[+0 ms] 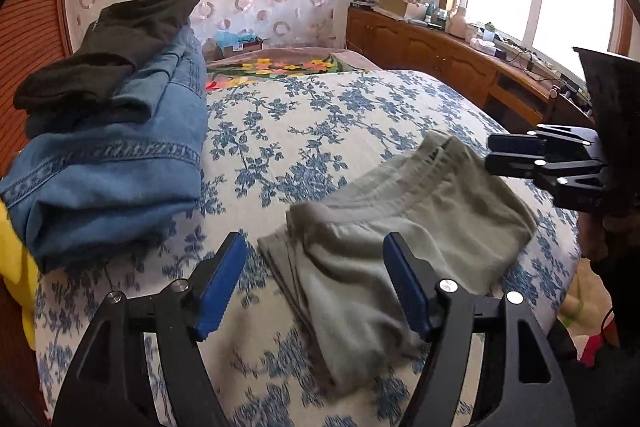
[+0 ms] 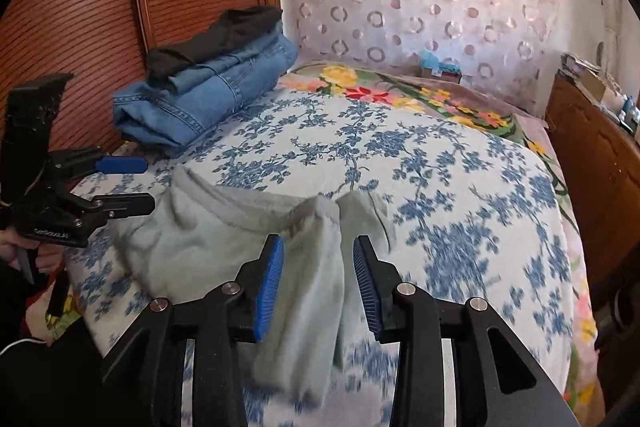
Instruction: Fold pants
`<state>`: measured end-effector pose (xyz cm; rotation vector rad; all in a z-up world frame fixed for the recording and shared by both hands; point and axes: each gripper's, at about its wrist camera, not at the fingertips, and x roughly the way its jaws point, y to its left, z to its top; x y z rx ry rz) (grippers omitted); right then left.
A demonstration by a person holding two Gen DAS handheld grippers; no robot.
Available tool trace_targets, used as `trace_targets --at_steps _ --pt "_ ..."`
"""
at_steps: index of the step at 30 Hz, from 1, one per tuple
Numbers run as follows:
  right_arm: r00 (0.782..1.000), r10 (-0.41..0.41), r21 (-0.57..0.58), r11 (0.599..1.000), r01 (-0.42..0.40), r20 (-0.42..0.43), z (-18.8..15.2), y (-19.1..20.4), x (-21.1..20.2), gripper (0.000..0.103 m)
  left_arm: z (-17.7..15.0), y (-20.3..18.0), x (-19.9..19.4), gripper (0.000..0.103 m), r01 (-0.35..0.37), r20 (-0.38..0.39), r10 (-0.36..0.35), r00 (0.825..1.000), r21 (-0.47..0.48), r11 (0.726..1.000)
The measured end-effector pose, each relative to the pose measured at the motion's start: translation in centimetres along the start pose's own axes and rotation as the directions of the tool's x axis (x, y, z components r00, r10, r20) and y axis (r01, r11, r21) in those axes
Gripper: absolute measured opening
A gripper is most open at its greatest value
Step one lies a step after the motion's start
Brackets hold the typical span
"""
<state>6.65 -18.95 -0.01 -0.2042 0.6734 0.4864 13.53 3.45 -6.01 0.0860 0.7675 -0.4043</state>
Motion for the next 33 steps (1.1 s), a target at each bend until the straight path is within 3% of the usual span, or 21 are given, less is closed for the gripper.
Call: trace_targets --at_steps 7,12,14,17,22,27,30,33 --pt "0.998 0.015 0.0 1.0 -0.015 -0.053 1.5 -1.0 2.8 0.037 0.6 0.5 1.7 0.072 -0.008 -0.041 0.008 0.999 -0.008 1.0" --pt "0.995 0.047 -0.008 0.999 -0.047 -0.09 2.2 -1.3 3.5 0.026 0.6 0.5 1.8 0.072 -0.018 -0.041 0.017 0.999 -0.008 1.0" --pt "0.993 0.056 -0.018 0.998 -0.058 -0.105 2.2 -1.2 3.8 0.012 0.6 0.5 1.8 0.072 -0.019 -0.04 0.019 0.999 -0.009 1.0" --pt "0.996 0.059 -0.021 0.998 -0.061 -0.073 2.4 -1.1 3.5 0.004 0.7 0.5 1.8 0.072 -0.021 -0.042 0.021 0.999 -0.008 1.0" --pt "0.999 -0.027 0.04 0.999 0.026 0.018 2.5 -2.5 3.0 0.004 0.8 0.7 1.8 0.072 -0.029 -0.038 0.029 0.999 -0.015 0.999" --pt "0.996 -0.08 0.039 0.996 0.081 -0.045 1.4 -2.8 5.2 0.004 0.7 1.1 2.2 0.072 -0.025 -0.047 0.023 0.999 -0.023 0.999" --pt "0.994 -0.092 0.035 0.995 0.095 -0.063 1.3 -2.5 5.5 0.005 0.7 1.4 2.9 0.058 -0.004 -0.066 0.001 0.998 -0.037 0.999" --pt "0.995 -0.081 0.051 0.995 0.084 -0.058 1.8 -2.3 4.9 0.014 0.8 1.6 3.5 0.049 0.02 -0.076 -0.024 0.997 -0.048 0.999"
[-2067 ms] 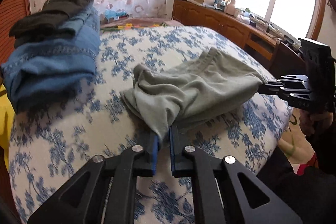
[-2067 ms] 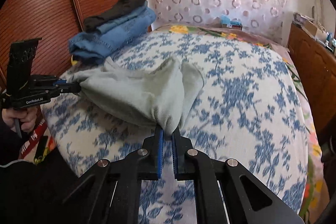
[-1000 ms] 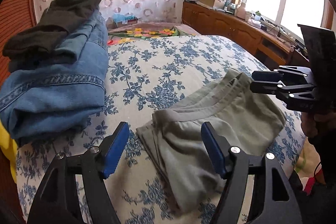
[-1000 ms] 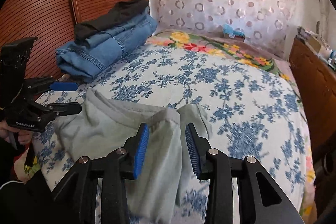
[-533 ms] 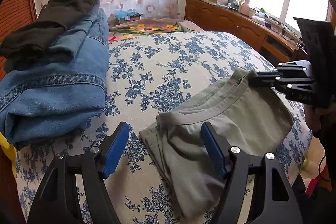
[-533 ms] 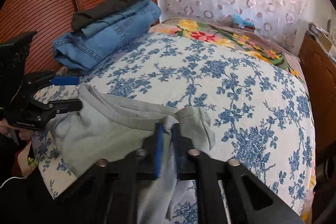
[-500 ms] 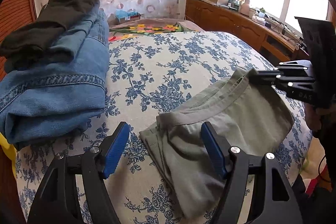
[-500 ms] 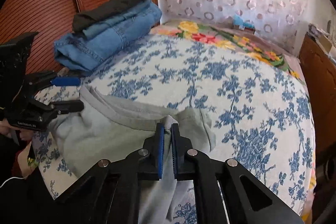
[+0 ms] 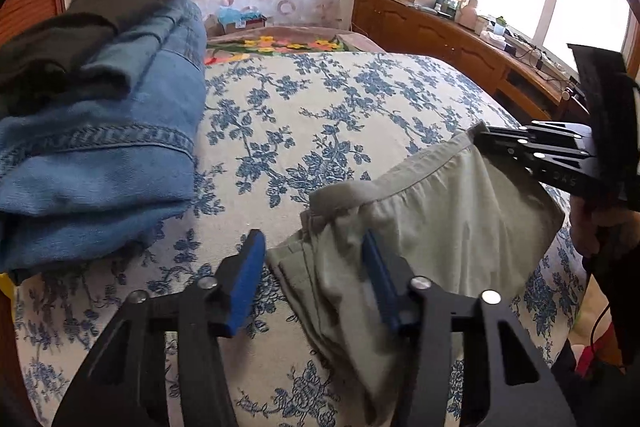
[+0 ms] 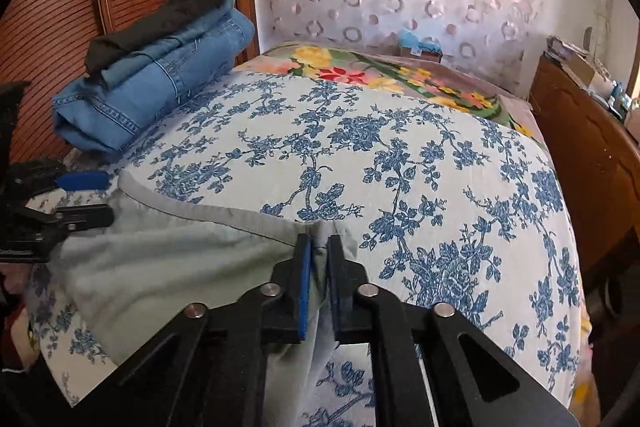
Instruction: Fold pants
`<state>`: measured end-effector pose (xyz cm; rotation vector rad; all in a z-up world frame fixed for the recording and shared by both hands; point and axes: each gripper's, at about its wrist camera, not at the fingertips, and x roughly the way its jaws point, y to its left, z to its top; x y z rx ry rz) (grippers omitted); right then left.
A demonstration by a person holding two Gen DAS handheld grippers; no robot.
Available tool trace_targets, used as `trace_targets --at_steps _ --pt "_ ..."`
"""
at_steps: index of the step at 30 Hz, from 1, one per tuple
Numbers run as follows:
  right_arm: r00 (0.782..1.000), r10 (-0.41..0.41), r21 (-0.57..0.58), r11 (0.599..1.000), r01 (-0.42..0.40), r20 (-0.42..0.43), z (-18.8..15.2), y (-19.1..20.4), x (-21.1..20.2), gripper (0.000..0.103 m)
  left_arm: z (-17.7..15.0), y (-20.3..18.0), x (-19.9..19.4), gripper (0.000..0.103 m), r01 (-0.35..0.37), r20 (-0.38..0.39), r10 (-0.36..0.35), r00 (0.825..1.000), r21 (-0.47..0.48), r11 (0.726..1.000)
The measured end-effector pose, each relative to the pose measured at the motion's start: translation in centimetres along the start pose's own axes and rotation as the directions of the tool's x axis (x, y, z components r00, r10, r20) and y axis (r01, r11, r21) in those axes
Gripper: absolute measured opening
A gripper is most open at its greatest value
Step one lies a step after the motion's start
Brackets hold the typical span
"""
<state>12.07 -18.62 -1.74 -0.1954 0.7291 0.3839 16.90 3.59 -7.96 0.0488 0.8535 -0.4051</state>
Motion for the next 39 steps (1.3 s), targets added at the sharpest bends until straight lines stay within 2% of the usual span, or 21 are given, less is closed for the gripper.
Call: trace_targets --at_steps 2,4,5,6,7,9,11,19,23,24,25,27,39 --pt "1.0 -0.007 -0.004 1.0 0.007 0.012 0.0 0.2 -0.8 0.026 0.1 0.1 0.4 0.045 0.019 -0.006 -0.019 1.0 -0.008 1.0" --pt "1.0 0.01 -0.01 1.0 -0.01 0.02 -0.4 0.4 -1.5 0.033 0.2 0.0 0.5 0.036 0.039 -0.005 -0.039 0.999 -0.011 0.999" --pt "1.0 0.02 -0.017 1.0 -0.02 0.016 -0.7 0.6 -1.6 0.037 0.2 0.0 0.5 0.024 0.053 -0.001 -0.053 0.999 -0.014 0.999" --pt "1.0 0.018 -0.024 1.0 -0.018 0.01 -0.9 0.7 -1.5 0.037 0.3 0.0 0.4 0.019 0.064 0.008 -0.064 0.998 -0.018 0.998" --pt "1.0 0.008 -0.032 0.999 -0.008 0.001 -1.1 0.9 -1.3 0.037 0.3 -0.1 0.1 0.009 0.059 0.025 -0.058 0.998 -0.021 0.998" --pt "0.999 -0.032 -0.044 0.999 0.032 -0.01 -1.4 0.8 -0.9 0.037 0.6 0.5 -0.8 0.007 0.034 0.065 -0.031 0.997 -0.055 0.998" --pt "0.999 -0.048 -0.038 0.998 0.047 -0.021 -1.5 0.6 -0.4 0.037 0.7 1.0 -1.1 0.007 -0.01 0.065 0.014 0.998 -0.061 0.998" --pt "1.0 -0.012 -0.002 1.0 0.012 -0.001 -1.3 0.4 -1.1 0.038 0.6 1.1 -1.0 0.007 -0.028 0.05 0.03 0.998 -0.055 0.998" --pt "1.0 0.007 -0.019 1.0 -0.007 -0.001 -1.5 0.6 -1.7 0.044 0.6 0.2 -1.3 0.027 -0.055 0.045 0.056 0.997 -0.023 0.998" --pt "1.0 0.007 -0.021 1.0 -0.007 -0.003 -1.5 0.7 -1.8 0.045 0.5 0.0 -1.5 0.043 -0.057 0.05 0.058 0.997 -0.015 0.998" --pt "1.0 0.011 -0.022 1.0 -0.011 -0.005 -1.6 0.7 -1.7 0.047 0.4 -0.2 -1.6 0.052 -0.051 0.053 0.052 0.997 -0.012 0.999" --pt "1.0 0.015 -0.024 1.0 -0.016 -0.009 -1.7 0.8 -1.7 0.05 0.1 -0.5 -1.8 0.078 -0.035 0.057 0.035 0.998 -0.006 0.999" --pt "0.998 0.019 0.019 1.0 -0.018 -0.061 -1.8 0.0 0.2 0.059 -1.5 -0.2 0.4 0.079 -0.05 -0.032 0.049 0.998 -0.026 0.998"
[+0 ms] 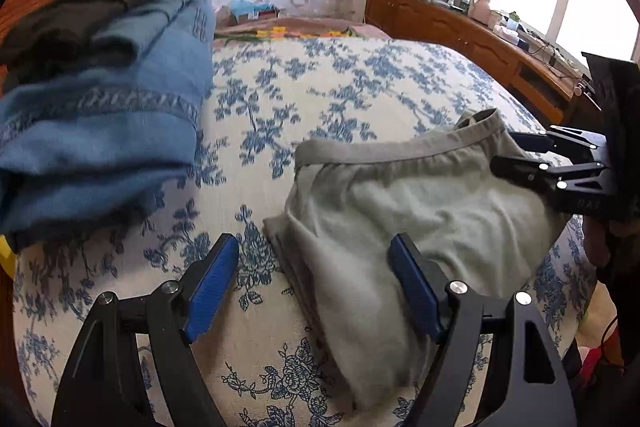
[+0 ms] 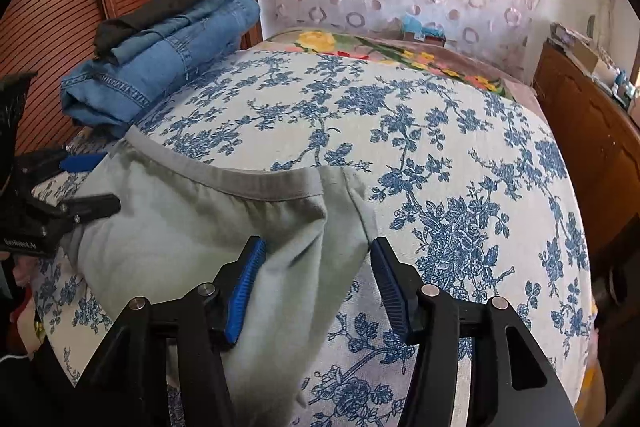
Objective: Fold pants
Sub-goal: 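Close the right gripper on the waistband edge of the shorts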
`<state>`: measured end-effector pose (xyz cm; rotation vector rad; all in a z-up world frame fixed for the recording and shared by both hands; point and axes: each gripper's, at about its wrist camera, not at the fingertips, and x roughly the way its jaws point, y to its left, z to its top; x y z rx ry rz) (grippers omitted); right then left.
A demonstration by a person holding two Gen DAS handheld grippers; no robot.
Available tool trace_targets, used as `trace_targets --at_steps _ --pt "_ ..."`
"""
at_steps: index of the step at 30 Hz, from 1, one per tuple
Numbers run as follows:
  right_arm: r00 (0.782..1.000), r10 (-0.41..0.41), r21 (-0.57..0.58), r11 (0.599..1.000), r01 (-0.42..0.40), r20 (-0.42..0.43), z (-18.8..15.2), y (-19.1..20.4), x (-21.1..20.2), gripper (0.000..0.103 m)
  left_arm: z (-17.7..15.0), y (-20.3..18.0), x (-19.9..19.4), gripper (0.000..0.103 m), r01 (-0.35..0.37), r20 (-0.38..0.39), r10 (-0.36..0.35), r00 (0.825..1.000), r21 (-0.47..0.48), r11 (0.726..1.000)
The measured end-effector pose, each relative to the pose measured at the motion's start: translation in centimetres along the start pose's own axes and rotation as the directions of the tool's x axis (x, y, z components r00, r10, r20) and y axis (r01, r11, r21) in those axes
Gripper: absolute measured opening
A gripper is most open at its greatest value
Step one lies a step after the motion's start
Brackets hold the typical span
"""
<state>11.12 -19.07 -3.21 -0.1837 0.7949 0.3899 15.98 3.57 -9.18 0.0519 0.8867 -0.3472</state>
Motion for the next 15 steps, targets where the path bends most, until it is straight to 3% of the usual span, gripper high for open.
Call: trace_targets --at_steps 15 --pt "0.999 -0.018 0.003 1.0 0.018 -0.026 -0.1 0.0 1.4 0.08 -0.5 -0.6 0.5 0.083 -0.023 0.004 0.022 1.0 0.05 0.998"
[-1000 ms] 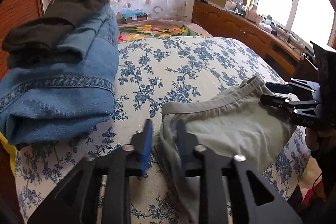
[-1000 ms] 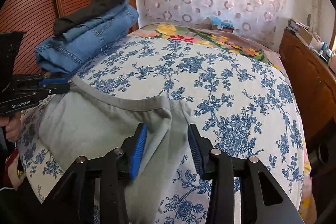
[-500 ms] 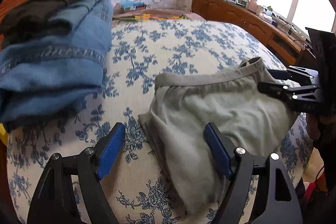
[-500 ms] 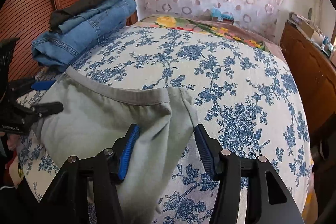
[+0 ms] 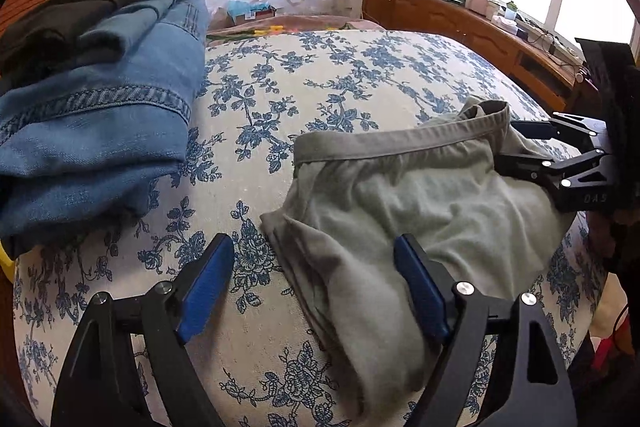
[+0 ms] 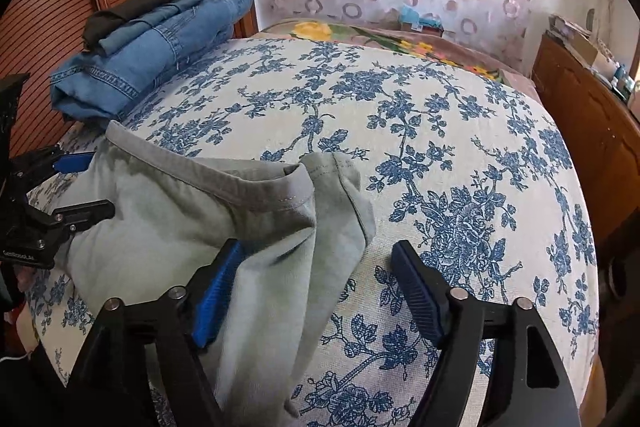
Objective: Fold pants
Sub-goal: 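Close the right gripper on the waistband edge of the shorts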
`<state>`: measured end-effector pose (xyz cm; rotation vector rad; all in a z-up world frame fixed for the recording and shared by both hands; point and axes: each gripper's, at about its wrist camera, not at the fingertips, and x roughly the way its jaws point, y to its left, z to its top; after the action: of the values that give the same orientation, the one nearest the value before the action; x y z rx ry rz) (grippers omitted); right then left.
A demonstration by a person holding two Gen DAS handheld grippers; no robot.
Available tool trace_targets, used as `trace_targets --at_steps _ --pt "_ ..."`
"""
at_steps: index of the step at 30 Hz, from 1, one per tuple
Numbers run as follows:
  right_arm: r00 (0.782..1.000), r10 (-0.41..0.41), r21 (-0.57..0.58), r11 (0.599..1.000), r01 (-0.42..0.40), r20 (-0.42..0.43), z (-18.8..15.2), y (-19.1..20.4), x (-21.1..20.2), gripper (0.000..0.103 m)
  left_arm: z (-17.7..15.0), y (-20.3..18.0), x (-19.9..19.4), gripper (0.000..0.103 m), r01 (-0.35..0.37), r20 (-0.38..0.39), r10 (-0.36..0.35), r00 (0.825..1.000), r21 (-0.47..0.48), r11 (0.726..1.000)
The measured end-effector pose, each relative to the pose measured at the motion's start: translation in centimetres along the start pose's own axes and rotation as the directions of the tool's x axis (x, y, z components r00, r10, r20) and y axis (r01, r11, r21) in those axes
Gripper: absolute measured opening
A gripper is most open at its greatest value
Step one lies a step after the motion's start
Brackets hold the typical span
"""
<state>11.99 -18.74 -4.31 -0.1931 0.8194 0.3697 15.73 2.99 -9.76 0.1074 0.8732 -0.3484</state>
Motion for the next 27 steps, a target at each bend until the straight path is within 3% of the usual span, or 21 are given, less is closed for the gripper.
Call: trace_targets --at_steps 7,9,11,13,14,20,22,24,27 --pt "1.0 0.01 0.006 1.0 -0.01 -0.003 0.2 0.0 0.1 0.078 0.3 0.3 0.0 0.083 0.029 -0.015 -0.029 0.999 -0.002 1.0" --pt "1.0 0.028 -0.002 1.0 -0.028 0.0 0.3 0.1 -0.1 0.065 0.3 0.7 -0.1 0.083 0.055 -0.013 -0.056 0.998 -0.02 0.998" --pt "0.997 0.072 -0.012 0.997 -0.072 -0.002 0.2 0.5 -0.4 0.036 0.3 1.3 -0.4 0.083 0.091 -0.003 -0.091 0.996 -0.053 0.994" --pt "0.993 0.119 -0.011 0.993 -0.119 -0.009 0.0 0.8 -0.5 0.02 0.3 1.8 -0.5 0.083 0.113 -0.002 -0.113 0.994 -0.08 0.99" --pt "0.991 0.132 -0.011 0.991 -0.132 -0.009 0.0 0.7 -0.6 0.017 0.4 1.9 -0.6 0.083 0.117 -0.003 -0.118 0.993 -0.089 0.989" --pt "0.992 0.11 -0.007 0.994 -0.11 0.055 -0.8 -0.2 -3.1 0.014 1.0 2.0 -0.5 0.061 0.155 -0.016 -0.158 0.987 -0.129 0.979" --pt "0.996 0.065 -0.017 0.998 -0.064 0.061 -1.5 -0.4 -3.7 0.014 1.3 1.6 -0.4 0.058 0.168 -0.015 -0.171 0.985 -0.121 0.978" --pt "0.997 0.061 -0.016 0.998 -0.061 0.045 -2.1 -0.6 -3.8 0.014 1.6 1.2 -0.1 0.052 0.175 -0.02 -0.179 0.984 -0.114 0.978" --pt "0.998 0.054 -0.017 0.998 -0.053 0.022 -2.6 -0.6 -3.2 0.015 2.0 0.9 0.5 0.051 0.175 -0.026 -0.179 0.984 -0.112 0.978"
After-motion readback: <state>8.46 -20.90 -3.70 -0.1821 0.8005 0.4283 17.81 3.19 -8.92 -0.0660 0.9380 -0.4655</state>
